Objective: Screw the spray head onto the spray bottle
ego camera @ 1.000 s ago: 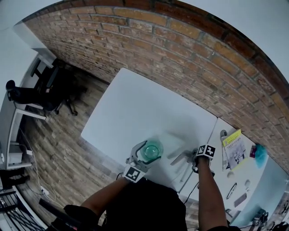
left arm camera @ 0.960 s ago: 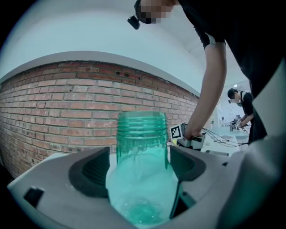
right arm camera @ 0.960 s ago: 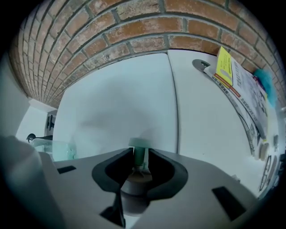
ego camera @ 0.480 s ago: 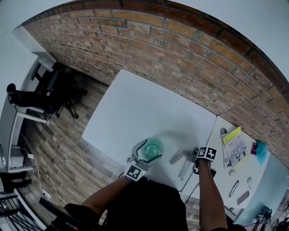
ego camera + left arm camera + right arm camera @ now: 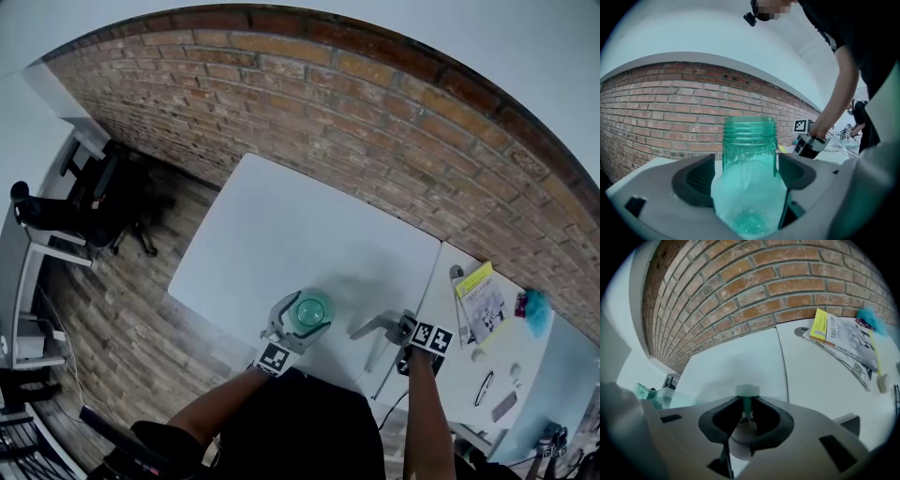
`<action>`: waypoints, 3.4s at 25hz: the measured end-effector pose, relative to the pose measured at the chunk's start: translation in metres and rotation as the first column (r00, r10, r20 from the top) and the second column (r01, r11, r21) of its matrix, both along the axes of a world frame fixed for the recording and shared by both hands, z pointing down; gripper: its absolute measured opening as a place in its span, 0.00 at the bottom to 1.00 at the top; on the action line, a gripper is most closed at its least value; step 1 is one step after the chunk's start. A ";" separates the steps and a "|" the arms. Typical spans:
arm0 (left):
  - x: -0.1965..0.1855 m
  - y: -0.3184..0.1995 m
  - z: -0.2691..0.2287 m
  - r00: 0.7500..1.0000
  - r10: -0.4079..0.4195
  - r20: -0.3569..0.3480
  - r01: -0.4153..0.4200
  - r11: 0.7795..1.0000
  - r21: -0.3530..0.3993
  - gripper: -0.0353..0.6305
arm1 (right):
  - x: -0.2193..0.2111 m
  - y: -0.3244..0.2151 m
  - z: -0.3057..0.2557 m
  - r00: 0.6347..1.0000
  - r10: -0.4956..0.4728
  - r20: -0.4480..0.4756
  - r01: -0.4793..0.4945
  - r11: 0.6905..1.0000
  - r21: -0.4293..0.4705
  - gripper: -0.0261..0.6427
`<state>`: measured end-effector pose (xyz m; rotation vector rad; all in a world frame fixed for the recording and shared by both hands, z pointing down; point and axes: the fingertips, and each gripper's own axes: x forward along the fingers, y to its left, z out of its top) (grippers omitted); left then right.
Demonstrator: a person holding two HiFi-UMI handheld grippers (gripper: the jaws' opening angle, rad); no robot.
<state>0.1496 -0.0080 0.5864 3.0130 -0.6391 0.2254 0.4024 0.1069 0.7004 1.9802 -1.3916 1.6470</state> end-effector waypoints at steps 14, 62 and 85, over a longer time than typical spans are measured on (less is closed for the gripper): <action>0.003 0.002 0.005 0.997 0.055 0.046 -0.055 0.998 -0.002 0.66 | -0.019 0.019 -0.081 0.979 0.140 -0.148 -0.087 0.944 0.317 0.14; 0.004 0.005 0.010 0.992 0.108 0.062 -0.110 0.994 0.026 0.66 | -0.058 0.017 -0.265 0.881 0.212 -0.424 0.141 0.737 0.661 0.14; 0.004 0.006 0.013 0.990 0.126 0.056 -0.127 0.992 0.015 0.66 | -0.077 -0.007 -0.328 0.839 0.216 -0.500 0.258 0.652 0.713 0.14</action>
